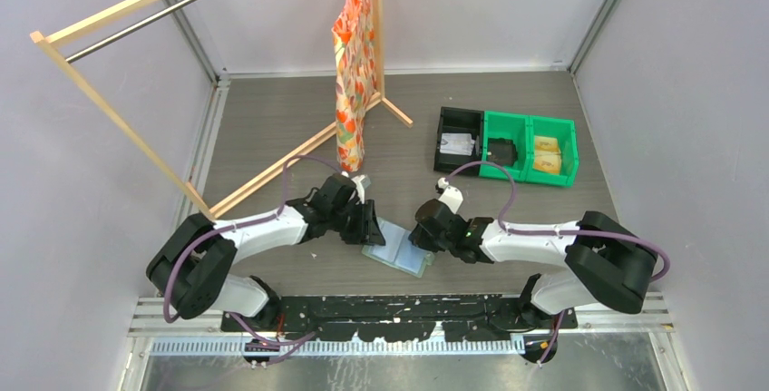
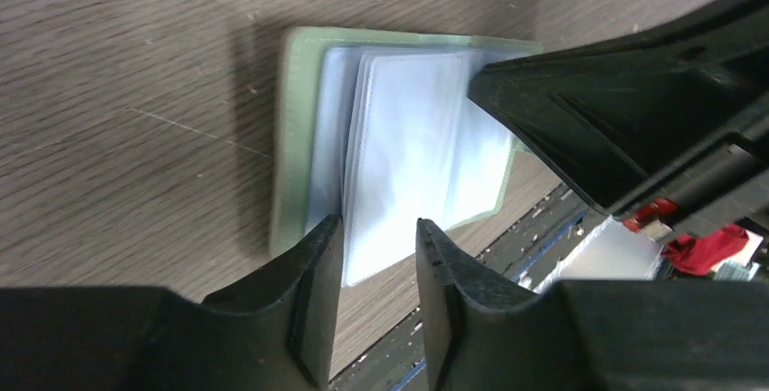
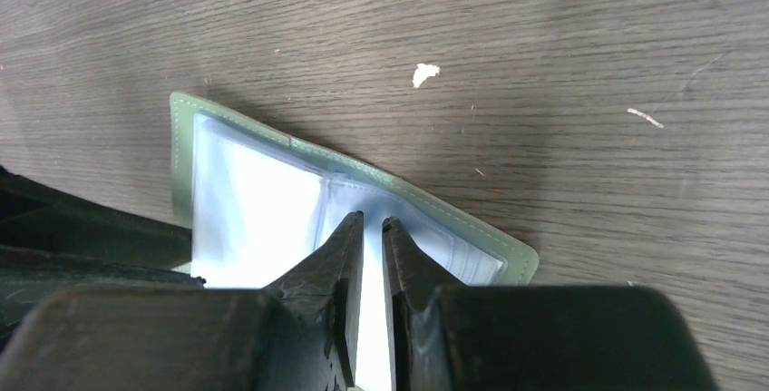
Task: Take the credit cards out of the card holder
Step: Remove the credit card from the card holder.
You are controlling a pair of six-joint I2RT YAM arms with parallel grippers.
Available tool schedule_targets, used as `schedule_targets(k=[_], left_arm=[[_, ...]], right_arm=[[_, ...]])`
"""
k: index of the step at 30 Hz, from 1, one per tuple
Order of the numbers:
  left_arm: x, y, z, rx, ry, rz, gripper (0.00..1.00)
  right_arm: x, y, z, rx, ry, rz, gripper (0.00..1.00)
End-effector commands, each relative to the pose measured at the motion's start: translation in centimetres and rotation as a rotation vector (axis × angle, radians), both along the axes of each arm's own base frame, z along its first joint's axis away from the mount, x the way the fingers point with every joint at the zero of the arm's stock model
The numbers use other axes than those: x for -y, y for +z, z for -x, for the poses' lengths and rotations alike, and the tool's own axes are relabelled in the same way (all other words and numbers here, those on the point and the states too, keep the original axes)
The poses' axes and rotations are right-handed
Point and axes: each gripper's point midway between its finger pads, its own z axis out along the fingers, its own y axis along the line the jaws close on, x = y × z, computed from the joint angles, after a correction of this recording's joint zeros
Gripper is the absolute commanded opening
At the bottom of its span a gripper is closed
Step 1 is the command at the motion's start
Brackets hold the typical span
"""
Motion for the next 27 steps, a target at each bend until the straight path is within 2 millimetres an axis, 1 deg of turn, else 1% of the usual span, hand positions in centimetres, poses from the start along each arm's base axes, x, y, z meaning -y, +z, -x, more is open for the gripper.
schedule_targets(k=[1, 6, 10, 14, 18, 20, 23, 25, 27], left_arm=[[1.7, 2.9, 0.1, 0.038, -0.041, 0.121, 0.32], [1.9, 3.6, 0.1, 0.042, -0.044, 0.143, 0.15], [2.3, 3.9, 0.2, 0.039, -0.054, 0.166, 0.11], [2.7, 3.8, 0.3, 0.024, -0.067, 0.179, 0.07], [2.6, 3.5, 0.3, 0.015, -0.063, 0.172, 0.01], [2.5, 3.3, 0.2, 0.015, -0.052, 0.164, 0.01], [2.2, 3.0, 0.1, 0.019, -0.031, 0.151, 0.01], [2.0, 2.9, -0.2, 0.027, 0.0, 0.153, 0.0], [1.7, 2.4, -0.3, 0.021, 0.052, 0.157, 0.01]], right_arm=[[2.8, -3.4, 1.8, -0.086, 0.008, 0.147, 0.19], [2.7, -3.5, 1.8, -0.088, 0.012, 0.146, 0.19], [2.7, -3.4, 1.9, -0.089, 0.013, 0.145, 0.19], [2.9, -2.9, 1.9, -0.083, 0.007, 0.146, 0.2], [3.5, -1.5, 1.8, -0.056, -0.007, 0.137, 0.22], [3.6, -0.4, 1.7, -0.036, -0.002, 0.127, 0.22], [3.4, 1.2, 1.6, -0.008, 0.008, 0.092, 0.25], [3.1, 2.1, 1.5, 0.006, 0.012, 0.066, 0.3], [2.5, 2.9, 1.5, 0.011, 0.016, 0.033, 0.33]])
